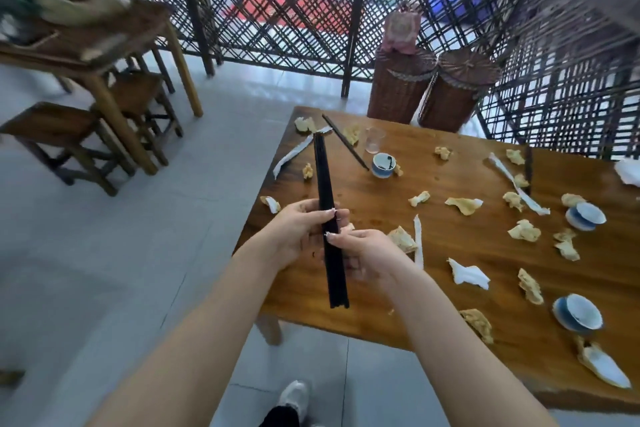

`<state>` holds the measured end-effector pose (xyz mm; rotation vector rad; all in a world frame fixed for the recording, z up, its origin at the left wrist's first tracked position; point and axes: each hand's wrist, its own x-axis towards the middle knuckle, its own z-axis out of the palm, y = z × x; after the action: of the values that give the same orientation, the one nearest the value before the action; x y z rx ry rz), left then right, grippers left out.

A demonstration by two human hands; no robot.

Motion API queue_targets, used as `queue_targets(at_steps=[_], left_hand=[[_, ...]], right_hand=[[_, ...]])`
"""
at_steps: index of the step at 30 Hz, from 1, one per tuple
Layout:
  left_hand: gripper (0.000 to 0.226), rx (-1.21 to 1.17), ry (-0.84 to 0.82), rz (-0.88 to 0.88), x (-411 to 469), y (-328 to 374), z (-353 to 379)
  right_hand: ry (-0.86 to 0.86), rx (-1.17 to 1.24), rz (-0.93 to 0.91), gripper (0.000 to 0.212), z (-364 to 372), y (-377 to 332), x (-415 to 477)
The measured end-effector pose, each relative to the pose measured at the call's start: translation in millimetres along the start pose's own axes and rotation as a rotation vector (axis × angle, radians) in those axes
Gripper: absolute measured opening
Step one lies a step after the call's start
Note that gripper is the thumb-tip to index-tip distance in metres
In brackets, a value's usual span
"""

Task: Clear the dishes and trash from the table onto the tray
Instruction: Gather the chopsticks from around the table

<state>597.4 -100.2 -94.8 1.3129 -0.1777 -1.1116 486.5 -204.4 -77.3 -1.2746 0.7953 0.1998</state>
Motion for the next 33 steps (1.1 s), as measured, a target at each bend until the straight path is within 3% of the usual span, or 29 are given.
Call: queue_targets(at_steps=[8, 14, 25, 33], left_hand=[[0.016, -0.209, 0.189, 0.132, -67, -6, -57], [0.016, -0.173, 0.277, 0.160, -108, 9, -123], [0.014, -0.191, 0.235, 0.175, -142, 61, -264], [0.016, -0.157, 0.123, 0.134, -127, 85, -322]], right_hand=[[-0.192, -0.036, -0.015, 0.018, 84, -2, -7], [-0.292, -0.023, -0.009, 0.023, 159, -5, 0], [-0.274, 0.085, -0.060, 0.019, 318, -24, 36], [-0.194, 0.161, -0.067, 0.010, 366, -42, 54]])
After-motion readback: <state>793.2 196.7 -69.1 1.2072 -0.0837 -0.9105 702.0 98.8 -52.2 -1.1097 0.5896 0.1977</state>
